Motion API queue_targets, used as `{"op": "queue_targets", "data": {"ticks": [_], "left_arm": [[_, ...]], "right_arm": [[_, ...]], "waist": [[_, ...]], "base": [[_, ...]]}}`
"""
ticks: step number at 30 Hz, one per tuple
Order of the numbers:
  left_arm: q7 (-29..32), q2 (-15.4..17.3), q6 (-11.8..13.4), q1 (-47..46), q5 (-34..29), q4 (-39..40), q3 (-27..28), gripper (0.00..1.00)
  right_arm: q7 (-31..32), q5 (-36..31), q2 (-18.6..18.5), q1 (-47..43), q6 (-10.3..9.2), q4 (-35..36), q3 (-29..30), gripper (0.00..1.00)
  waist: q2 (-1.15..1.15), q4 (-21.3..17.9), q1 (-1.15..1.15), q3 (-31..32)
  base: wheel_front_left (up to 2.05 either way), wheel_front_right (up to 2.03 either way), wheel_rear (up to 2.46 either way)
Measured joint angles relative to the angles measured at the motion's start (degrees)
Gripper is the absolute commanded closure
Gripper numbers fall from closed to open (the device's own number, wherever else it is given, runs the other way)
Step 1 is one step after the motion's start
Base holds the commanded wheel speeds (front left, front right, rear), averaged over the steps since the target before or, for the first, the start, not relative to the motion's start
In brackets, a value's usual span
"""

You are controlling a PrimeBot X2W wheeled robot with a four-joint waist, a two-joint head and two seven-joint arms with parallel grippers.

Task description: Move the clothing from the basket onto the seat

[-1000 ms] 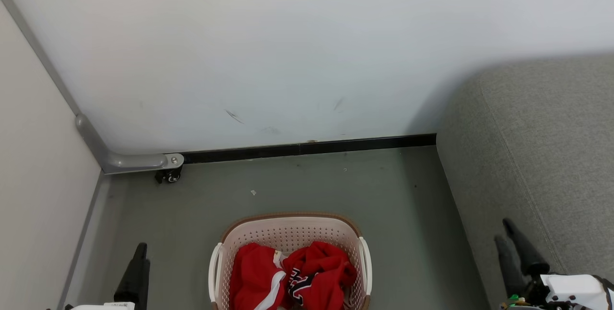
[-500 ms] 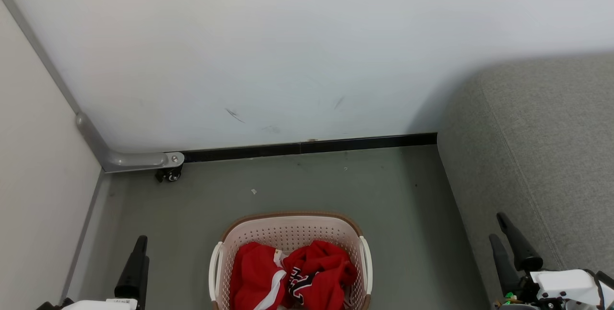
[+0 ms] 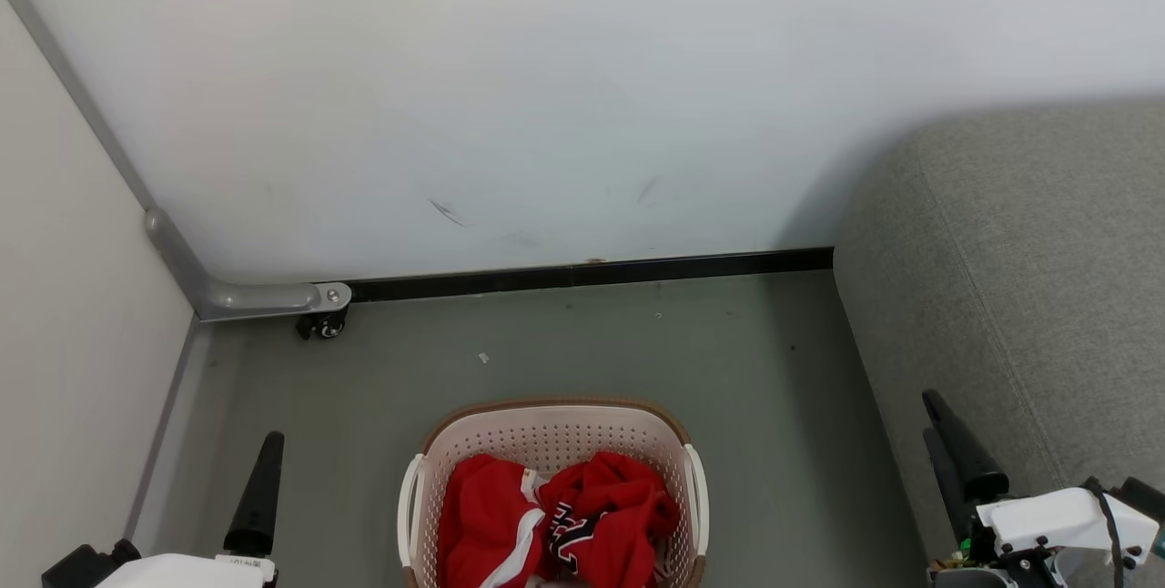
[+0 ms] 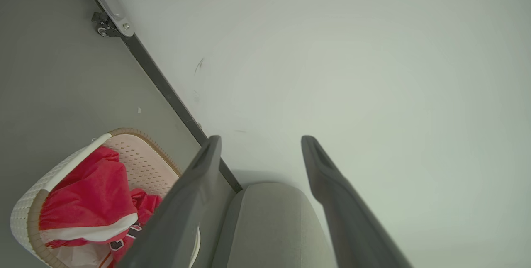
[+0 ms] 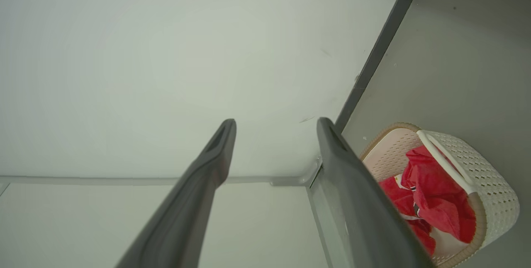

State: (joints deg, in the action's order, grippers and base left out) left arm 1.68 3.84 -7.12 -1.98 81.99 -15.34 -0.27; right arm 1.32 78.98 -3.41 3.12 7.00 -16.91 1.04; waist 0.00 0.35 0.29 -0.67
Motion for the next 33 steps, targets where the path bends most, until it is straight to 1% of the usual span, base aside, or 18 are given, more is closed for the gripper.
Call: {"op": "queue_targets", "data": {"ticks": [11,17,22,24,25,27,28,29,30,33], "left_arm": [[-1.9,1.2,0.0,-0.8,-7.3,0.1,-1.7,0.00],[-2.9,1.4,0.0,-1.5,-12.2,1.3,-1.8,0.00],[-3.8,1.6,0.0,-1.5,-16.5,1.8,-2.6,0.00],[-3.9,1.6,0.0,-1.5,-17.4,2.0,-2.6,0.00],[-4.3,1.6,0.0,-1.5,-19.0,2.3,-2.6,0.00],[-4.5,1.6,0.0,-1.5,-20.8,2.6,-2.7,0.00],[-4.5,1.6,0.0,-1.5,-20.8,2.6,-2.7,0.00],[-4.9,1.6,0.0,-1.7,-22.1,2.9,-2.7,0.00],[-4.9,1.6,0.0,-1.7,-22.1,2.9,-2.7,0.00],[-5.4,1.6,0.0,-1.9,-24.6,3.3,-2.8,0.00]], "right_arm": [[-1.8,-9.8,-0.2,0.9,0.00,0.6,-0.4,0.00],[-2.8,-14.7,0.0,0.9,0.00,1.1,-0.9,0.00],[-3.8,-19.0,0.1,1.0,0.00,1.6,-2.2,0.00],[-3.9,-20.0,0.1,1.0,0.00,1.6,-2.3,0.00],[-4.0,-21.9,0.1,1.0,0.01,1.6,-2.5,0.00],[-4.4,-23.4,0.1,1.0,0.01,1.6,-2.7,0.00],[-4.4,-23.4,0.1,1.0,0.01,1.6,-2.7,0.00],[-4.7,-25.1,0.1,1.0,0.01,1.6,-2.8,0.00],[-4.7,-25.1,0.1,1.0,0.01,1.6,-2.8,0.00],[-5.2,-27.2,0.2,1.0,0.01,1.6,-3.1,0.00]], "waist": [[0.00,0.1,0.46,0.2],[0.00,0.2,0.64,0.4],[0.00,0.3,0.70,0.5],[0.00,0.3,0.71,0.5],[0.00,0.3,0.71,0.4],[0.00,0.4,0.71,0.4],[0.00,0.4,0.71,0.4],[0.00,0.4,0.67,0.3],[0.00,0.4,0.67,0.3],[0.00,0.4,0.58,0.2]], "base": [[0.00,0.00,0.00],[0.00,0.00,0.00],[0.00,0.00,0.00],[0.00,0.00,0.00],[0.00,0.00,0.00],[0.00,0.00,0.00],[0.00,0.00,0.00],[0.00,0.00,0.00],[0.00,0.00,0.00],[0.00,0.00,0.00]]}}
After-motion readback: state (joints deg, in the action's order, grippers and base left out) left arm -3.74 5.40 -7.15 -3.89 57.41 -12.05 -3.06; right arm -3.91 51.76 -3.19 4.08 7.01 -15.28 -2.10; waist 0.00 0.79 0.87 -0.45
